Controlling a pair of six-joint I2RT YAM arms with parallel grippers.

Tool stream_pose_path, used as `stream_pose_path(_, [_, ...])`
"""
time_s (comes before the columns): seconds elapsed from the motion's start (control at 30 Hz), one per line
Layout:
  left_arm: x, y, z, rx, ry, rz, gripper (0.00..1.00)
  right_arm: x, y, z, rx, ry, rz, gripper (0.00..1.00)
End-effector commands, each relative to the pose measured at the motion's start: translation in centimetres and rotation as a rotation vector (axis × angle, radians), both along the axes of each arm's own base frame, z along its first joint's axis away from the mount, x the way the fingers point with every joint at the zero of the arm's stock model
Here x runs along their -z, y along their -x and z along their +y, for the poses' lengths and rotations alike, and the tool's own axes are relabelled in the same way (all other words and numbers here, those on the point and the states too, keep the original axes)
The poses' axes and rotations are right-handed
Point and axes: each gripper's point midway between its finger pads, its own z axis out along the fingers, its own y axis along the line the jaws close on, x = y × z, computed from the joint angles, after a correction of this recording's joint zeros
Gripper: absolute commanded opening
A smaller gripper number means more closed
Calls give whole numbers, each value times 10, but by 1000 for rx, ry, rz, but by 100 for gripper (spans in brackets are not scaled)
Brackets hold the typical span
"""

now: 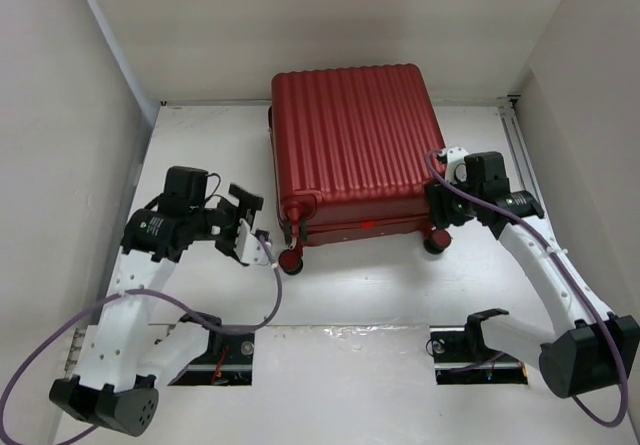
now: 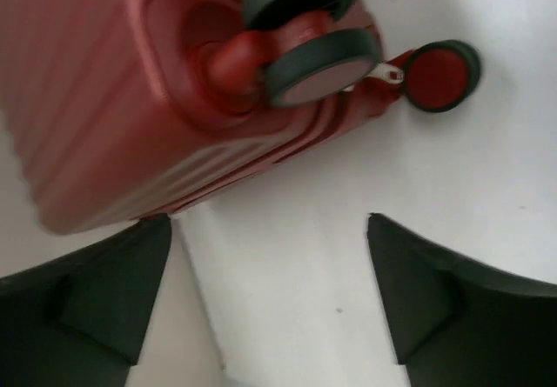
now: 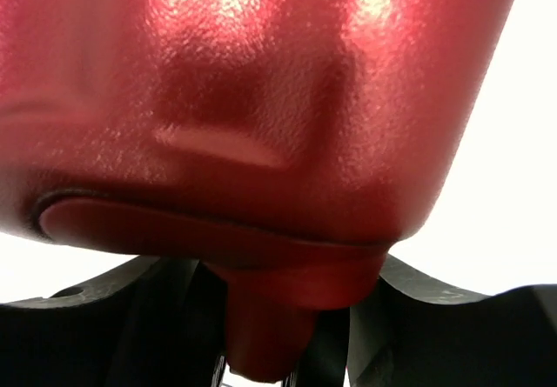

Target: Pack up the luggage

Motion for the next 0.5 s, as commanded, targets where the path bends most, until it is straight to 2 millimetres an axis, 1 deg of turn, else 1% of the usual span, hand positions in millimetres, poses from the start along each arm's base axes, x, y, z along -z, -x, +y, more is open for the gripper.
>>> stream_pose_path(0.0, [-35, 1, -1, 124, -48, -207, 100, -34, -46, 0, -56, 0, -159, 52])
stream_pose_path(0.03, [-41, 5, -11, 234, -66, -298, 100, -29, -51, 2, -78, 11, -140, 52])
stream_pose_path(0.07, [-43, 9, -16, 299, -71, -337, 100, -30, -59, -1, -74, 18, -146, 50])
stream_pose_path(0.1, [-47, 13, -24, 365, -55, -379, 100, -31, -65, 2, -89, 14, -151, 50])
stream_pose_path(0.13, [-42, 21, -31, 464, -74, -422, 100, -31, -75, 3, -104, 17, -144, 50])
stream_pose_path(0.17, [-36, 23, -34, 513, -87, -430, 100, -30, -79, 3, -104, 17, -139, 50])
stream_pose_path(0.2, [-34, 23, -39, 551, -93, -443, 100, -31, -83, 6, -129, 15, -141, 50])
stream_pose_path(0.23, [-25, 19, -42, 581, -118, -426, 100, -36, -90, 7, -129, 14, -150, 50])
stream_pose_path(0.27, [-26, 18, -50, 621, -124, -445, 100, -30, -94, 8, -140, 26, -136, 50])
stream_pose_path(0.3, [-23, 14, -54, 633, -135, -447, 100, -30, -97, 9, -156, 28, -138, 50])
stream_pose_path(0.33, [-26, 7, -58, 625, -146, -454, 100, -27, -97, 9, -164, 36, -132, 50])
stream_pose_path(0.37, [-26, 3, -71, 650, -148, -452, 100, -32, -100, 9, -170, 41, -146, 50])
stream_pose_path(0.4, [-30, -4, -79, 654, -152, -479, 100, -27, -101, 10, -187, 44, -136, 50])
stream_pose_path(0.47, [-35, -15, -96, 654, -148, -473, 100, -34, -107, 10, -194, 50, -160, 50])
